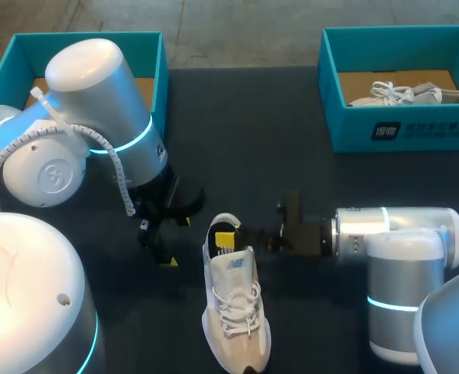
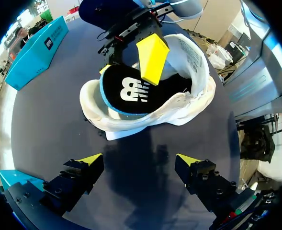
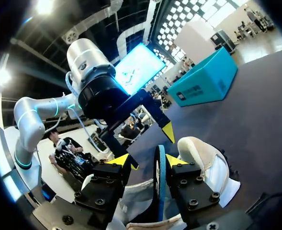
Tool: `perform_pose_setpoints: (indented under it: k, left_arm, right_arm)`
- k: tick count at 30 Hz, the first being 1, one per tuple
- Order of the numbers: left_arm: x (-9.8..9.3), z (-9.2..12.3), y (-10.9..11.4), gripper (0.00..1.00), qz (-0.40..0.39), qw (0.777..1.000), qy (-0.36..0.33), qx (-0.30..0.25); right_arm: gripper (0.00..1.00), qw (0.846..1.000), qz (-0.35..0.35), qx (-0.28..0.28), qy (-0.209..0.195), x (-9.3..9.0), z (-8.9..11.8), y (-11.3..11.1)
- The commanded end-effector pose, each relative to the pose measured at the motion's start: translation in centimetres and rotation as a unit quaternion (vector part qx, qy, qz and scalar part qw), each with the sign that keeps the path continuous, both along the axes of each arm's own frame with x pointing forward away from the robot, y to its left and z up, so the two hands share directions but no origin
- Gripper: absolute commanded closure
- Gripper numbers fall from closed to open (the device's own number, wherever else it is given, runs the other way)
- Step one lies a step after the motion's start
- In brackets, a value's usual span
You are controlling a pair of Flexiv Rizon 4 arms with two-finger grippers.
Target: Take the shoe out of the shoebox, open the shoe tongue, remove and reinsert the insole, then place the shoe into the shoebox
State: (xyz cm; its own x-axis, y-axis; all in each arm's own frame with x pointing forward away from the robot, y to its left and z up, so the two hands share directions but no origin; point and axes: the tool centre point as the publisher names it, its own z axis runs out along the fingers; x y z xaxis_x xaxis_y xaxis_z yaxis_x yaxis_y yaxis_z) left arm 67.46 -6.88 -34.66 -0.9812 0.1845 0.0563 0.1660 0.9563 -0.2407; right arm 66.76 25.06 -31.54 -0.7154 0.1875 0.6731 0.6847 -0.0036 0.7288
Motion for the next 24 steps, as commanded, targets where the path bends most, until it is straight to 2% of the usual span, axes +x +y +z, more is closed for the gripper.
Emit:
perform_pose_setpoints:
  k: [1,3,7,13,24]
  left_arm:
    - [0.0,0.0,0.0,0.0,0.0,1.0,0.0,0.001]
    - [0.0,0.0,0.0,0.0,0.0,1.0,0.0,0.001]
    - [0.0,0.0,0.0,0.0,0.0,1.0,0.0,0.001]
    - [0.0,0.0,0.0,0.0,0.0,1.0,0.0,0.001]
    - [0.0,0.0,0.0,0.0,0.0,1.0,0.0,0.001]
  right_arm:
    - [0.59,1.0,-0.005,-0.005,0.002,0.2,0.4,0.0]
    - [0.66,1.0,-0.008,-0.003,0.006,0.4,0.2,-0.1]
    - [1.0,1.0,-0.015,0.0,0.023,0.9,-0.5,-0.3]
    - [1.0,0.999,-0.018,0.001,0.041,1.0,-1.5,-0.3]
    - [1.0,0.996,-0.009,-0.01,0.083,-0.5,-2.9,0.2]
